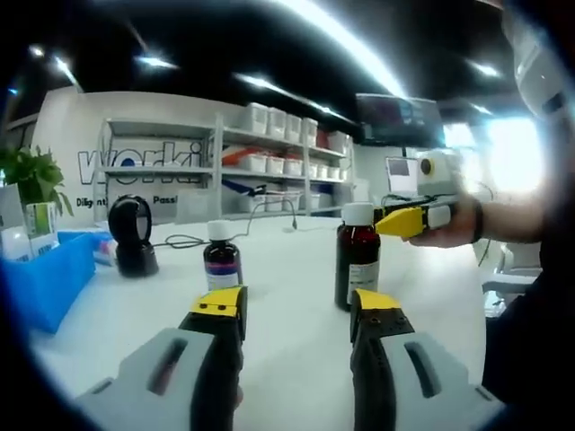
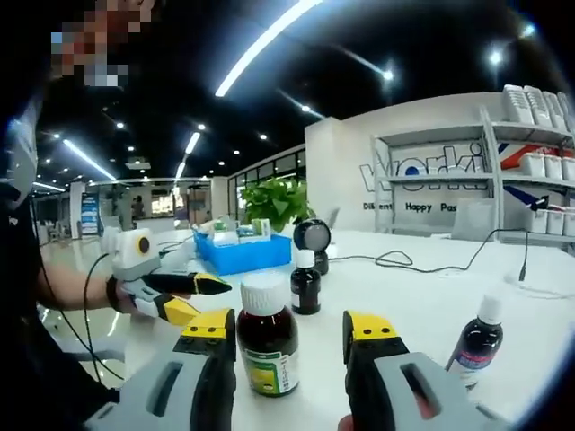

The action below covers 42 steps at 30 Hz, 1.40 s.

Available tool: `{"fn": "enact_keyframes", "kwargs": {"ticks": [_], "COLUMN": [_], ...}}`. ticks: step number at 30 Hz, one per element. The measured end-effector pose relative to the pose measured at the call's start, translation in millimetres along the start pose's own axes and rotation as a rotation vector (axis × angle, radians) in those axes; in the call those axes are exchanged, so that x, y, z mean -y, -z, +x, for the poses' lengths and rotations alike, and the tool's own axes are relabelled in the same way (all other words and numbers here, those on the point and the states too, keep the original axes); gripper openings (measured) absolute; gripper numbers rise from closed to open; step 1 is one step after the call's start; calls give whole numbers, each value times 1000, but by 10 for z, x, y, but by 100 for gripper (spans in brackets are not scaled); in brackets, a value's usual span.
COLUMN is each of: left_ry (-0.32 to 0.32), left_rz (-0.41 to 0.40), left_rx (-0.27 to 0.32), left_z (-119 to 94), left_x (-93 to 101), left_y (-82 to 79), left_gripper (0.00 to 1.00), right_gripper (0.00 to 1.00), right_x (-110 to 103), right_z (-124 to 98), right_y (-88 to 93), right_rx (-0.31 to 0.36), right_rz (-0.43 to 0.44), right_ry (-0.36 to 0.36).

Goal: Rotate the medicine bottle to make it face forward pick up the medicine bottle inspect the drug traceability code place the medicine on the table

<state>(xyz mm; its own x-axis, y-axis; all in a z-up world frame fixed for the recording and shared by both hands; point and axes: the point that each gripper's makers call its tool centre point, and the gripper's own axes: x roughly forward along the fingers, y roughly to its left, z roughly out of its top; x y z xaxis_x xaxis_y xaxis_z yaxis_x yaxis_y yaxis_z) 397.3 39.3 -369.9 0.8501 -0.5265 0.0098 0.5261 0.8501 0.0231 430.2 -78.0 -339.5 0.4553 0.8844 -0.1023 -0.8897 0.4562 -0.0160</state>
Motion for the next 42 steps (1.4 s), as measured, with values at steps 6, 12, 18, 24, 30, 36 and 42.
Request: {"fn": "enact_keyframes", "kwargs": {"ticks": [6, 12, 18, 24, 30, 36, 42], "left_ry": [-3, 23, 47, 42, 40, 39, 31], "left_rz": [-10, -12, -44, -63, -46, -21, 14], "left_rx": [-5, -21, -13, -18, -23, -26, -9], "left_z": [4, 25, 15, 13, 35, 37, 13], "left_x": [26, 104, 127, 115, 83, 87, 107], "left_y": [-8, 12, -12, -4, 19, 20, -5], "left_gripper": [43, 43, 37, 35, 35, 35, 30], "right_gripper": [45, 43, 38, 29, 28, 28, 28], "right_x": [-132, -202, -193, -173, -159, -134, -123], "right_z": [97, 200, 253, 251, 251, 249, 241], "right_y": [54, 128, 223, 219, 213, 210, 213], "right_rx": [-23, -47, -77, -56, -45, -55, -51], "right_rz": [-5, -5, -14, 25, 30, 27, 33], "right_ry": [-200, -342, -394, -375, -292, -160, -54]}}
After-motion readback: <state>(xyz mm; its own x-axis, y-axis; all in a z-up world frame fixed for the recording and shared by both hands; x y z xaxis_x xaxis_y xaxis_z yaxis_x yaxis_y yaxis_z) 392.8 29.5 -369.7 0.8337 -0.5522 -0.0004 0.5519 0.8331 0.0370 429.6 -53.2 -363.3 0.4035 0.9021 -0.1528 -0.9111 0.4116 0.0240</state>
